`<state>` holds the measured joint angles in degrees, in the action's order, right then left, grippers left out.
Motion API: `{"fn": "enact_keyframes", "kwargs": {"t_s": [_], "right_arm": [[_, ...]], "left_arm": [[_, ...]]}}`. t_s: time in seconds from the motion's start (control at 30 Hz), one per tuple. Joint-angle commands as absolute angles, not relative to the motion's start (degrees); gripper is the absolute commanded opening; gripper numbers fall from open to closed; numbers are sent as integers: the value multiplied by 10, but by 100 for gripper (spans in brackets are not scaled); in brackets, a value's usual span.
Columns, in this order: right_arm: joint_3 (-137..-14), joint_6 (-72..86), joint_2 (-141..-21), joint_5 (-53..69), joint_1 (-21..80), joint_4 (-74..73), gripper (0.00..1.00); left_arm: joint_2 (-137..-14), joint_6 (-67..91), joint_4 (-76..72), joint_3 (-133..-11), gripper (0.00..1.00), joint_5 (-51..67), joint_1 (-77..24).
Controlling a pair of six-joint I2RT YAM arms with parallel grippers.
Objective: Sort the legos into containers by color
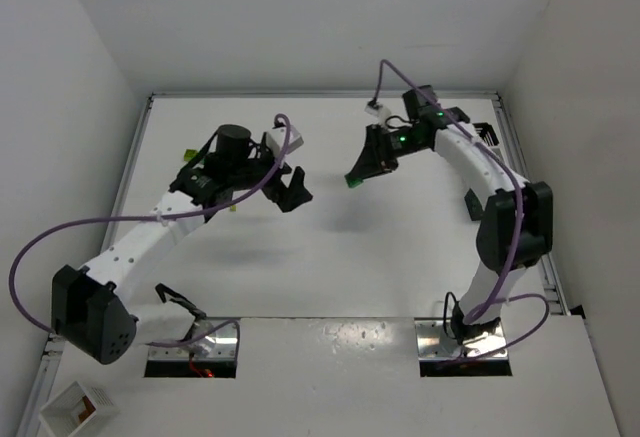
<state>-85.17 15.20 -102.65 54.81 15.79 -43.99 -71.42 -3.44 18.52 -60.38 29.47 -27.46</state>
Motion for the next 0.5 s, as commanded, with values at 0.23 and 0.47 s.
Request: {"fn": "enact_keyframes", "kwargs": {"t_s": [0.23, 0.47], "right_arm": [[-888, -60, -963, 355, -114, -648, 0], [-911, -112, -933, 206, -228, -655, 0]], "left_arm": [[-642, 11, 201, -591, 99, 219, -142], [-615, -11, 219, -569, 99, 180, -56]]}}
